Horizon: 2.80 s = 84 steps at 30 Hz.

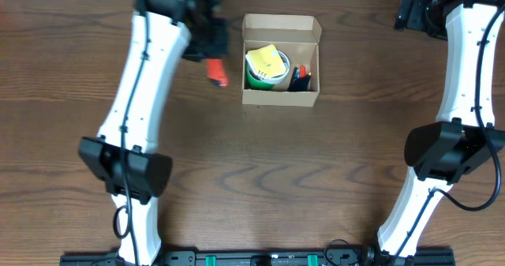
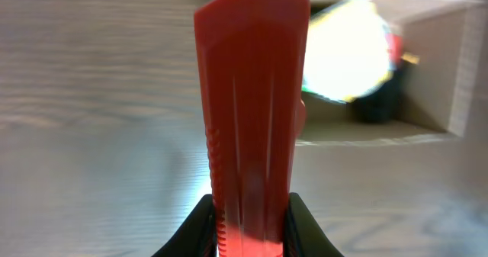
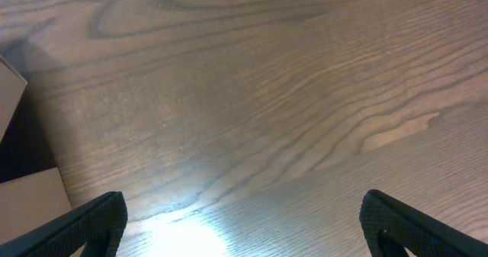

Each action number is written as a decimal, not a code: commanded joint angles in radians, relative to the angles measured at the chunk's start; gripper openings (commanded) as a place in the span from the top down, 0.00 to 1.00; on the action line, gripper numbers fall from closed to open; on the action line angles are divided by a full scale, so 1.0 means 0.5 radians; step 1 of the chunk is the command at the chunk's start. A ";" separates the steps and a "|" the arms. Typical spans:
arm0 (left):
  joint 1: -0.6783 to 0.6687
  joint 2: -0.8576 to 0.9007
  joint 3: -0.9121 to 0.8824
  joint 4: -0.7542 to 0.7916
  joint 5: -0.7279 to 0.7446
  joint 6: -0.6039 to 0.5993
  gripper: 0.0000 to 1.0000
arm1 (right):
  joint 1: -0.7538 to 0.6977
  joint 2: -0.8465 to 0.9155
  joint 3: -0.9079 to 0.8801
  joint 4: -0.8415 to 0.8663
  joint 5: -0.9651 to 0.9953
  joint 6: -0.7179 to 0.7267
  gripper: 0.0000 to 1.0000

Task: Pack container
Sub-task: 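Lift the box cutter and carry it to the box, then lower the box cutter into the box's right side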

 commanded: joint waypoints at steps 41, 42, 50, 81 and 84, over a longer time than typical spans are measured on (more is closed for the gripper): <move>-0.531 0.500 0.024 0.335 -0.174 2.593 0.94 | -0.016 -0.041 -0.005 -0.003 0.006 0.008 0.01; -0.534 0.525 0.024 0.337 -0.174 2.598 0.94 | -0.016 -0.041 -0.005 -0.003 0.006 0.008 0.01; -0.534 0.649 0.024 0.365 -0.175 2.616 0.94 | -0.016 -0.041 -0.005 -0.003 0.006 0.008 0.01; -0.538 0.649 0.024 0.385 -0.219 2.761 0.94 | -0.016 -0.041 -0.005 -0.003 0.006 0.008 0.01; -0.548 0.649 0.024 0.387 -0.121 2.761 0.94 | -0.016 -0.041 -0.005 -0.003 0.006 0.008 0.01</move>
